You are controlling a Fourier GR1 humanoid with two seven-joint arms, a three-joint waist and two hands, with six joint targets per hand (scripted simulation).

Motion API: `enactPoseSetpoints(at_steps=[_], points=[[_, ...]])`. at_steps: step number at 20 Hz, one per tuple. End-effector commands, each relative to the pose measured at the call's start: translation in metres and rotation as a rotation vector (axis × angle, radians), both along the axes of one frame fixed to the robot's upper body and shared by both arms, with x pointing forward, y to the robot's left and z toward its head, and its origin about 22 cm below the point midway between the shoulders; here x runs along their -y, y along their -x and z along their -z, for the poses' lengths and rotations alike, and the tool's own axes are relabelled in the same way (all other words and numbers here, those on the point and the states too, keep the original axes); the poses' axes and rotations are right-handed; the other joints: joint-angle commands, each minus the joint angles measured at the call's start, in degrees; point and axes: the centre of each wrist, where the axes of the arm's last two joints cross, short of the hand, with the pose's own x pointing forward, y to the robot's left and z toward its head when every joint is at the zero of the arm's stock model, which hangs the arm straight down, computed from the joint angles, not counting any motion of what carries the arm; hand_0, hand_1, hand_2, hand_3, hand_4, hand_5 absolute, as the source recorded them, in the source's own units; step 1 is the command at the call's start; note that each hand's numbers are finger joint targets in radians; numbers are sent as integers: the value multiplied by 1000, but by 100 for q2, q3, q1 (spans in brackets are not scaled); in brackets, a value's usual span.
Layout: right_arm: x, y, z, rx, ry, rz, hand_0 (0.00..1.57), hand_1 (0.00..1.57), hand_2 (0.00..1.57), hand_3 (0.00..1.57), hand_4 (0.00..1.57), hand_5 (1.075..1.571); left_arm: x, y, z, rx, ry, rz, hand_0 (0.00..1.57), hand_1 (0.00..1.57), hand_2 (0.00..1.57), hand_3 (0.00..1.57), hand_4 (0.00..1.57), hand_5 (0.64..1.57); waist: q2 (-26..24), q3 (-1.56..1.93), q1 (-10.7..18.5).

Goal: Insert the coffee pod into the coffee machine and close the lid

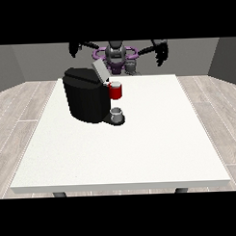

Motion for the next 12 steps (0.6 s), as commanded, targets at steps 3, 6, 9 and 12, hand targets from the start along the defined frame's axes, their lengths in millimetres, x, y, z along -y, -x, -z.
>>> enactPoseSetpoints(at_steps=[3,6,9,12], points=[[8,-27,-35,103,60,-14,0,0,0,0,239,1571,18,18,17,-14,70,-8,0,0,0,0,420,1571,155,5,411],[23,-32,-35,29,19,-2,0,0,0,0,0,1571,22,10,-1,-36,88,-34,0,0,0,0,390,1571,54,6,482],[38,-45,-48,-2,-1,54,0,0,0,0,0,1571,15,8,-14,-3,118,10,0,0,0,0,429,1571,228,5,748],[59,-48,-48,-15,-14,56,0,0,0,0,0,1571,16,26,-3,-8,137,49,0,0,0,0,385,1571,278,6,971]])
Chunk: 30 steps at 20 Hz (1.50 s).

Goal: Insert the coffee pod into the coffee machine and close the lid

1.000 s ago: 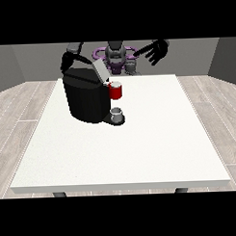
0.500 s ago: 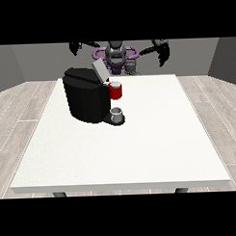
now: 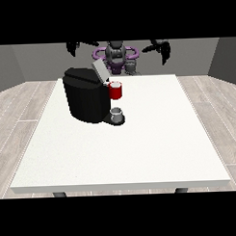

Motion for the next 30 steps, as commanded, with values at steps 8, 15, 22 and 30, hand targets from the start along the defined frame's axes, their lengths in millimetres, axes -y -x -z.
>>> enactPoseSetpoints(at_steps=[8,15,22,30], points=[[-9,-25,-12,-51,-134,4,0,0,0,0,168,1571,-17,15,-27,98,-6,-72,0,0,0,0,356,1571,597,-1,-51],[-8,-34,-4,-19,-109,-63,0,0,0,0,0,1571,-20,23,-61,150,17,-59,0,0,0,0,265,1571,945,0,74],[-54,-45,-15,-14,-92,-137,0,0,0,0,0,1571,-28,55,-44,178,-2,-100,0,0,0,0,356,1571,1118,-2,-171],[-39,-72,-55,70,-62,-170,0,0,0,0,129,1571,-35,47,-80,232,1,-143,0,0,0,0,336,1571,1592,-2,-165]])
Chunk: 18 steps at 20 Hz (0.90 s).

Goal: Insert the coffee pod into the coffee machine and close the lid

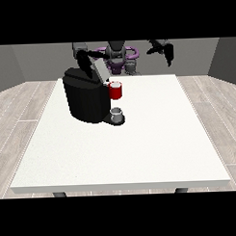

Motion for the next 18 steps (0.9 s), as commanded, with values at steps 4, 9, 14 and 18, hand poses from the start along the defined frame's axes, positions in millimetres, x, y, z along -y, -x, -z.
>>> enactPoseSetpoints(at_steps=[4,9,14,18], points=[[-23,-14,-27,72,63,-47,0,0,0,0,200,1571,-22,11,8,24,-34,-20,0,0,0,0,312,1571,283,3,-61],[-52,-23,-53,129,106,-87,0,0,0,0,40,1571,-6,8,4,28,-48,-33,0,0,0,0,348,1571,370,3,130],[-48,-28,-67,163,135,-87,0,0,0,0,0,1571,13,-4,-19,52,-43,11,0,0,0,0,372,1571,582,6,358],[-71,-25,-79,203,167,-100,0,0,0,0,0,1571,14,-4,-13,70,-44,39,0,0,0,0,385,1571,695,3,530]])
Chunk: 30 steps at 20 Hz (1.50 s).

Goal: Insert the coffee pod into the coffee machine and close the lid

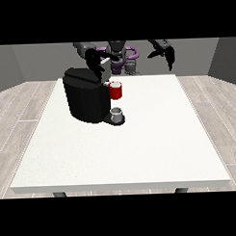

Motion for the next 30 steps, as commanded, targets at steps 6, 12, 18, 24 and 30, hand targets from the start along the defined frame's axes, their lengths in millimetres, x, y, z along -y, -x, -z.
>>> enactPoseSetpoints(at_steps=[6,12,18,24,30], points=[[-49,-5,-65,176,104,-109,0,0,0,0,219,1571,25,-12,-15,42,-29,76,0,0,0,0,327,1571,224,-52,698],[-39,-5,-97,206,115,-56,0,0,0,0,96,1571,35,-20,-29,86,-3,123,0,0,0,0,386,1571,499,-50,1110],[-35,3,-112,235,169,-22,0,0,0,0,53,1571,52,-22,-32,115,0,185,0,0,0,0,382,1571,729,-48,1504],[-16,4,-139,269,180,16,0,0,0,0,0,1571,57,-31,-49,151,-9,252,0,0,0,0,444,1571,932,-46,1881],[5,11,-152,291,166,86,0,0,0,0,0,1571,73,-38,-68,212,-13,290,0,0,0,0,418,1571,1367,-32,2273]])
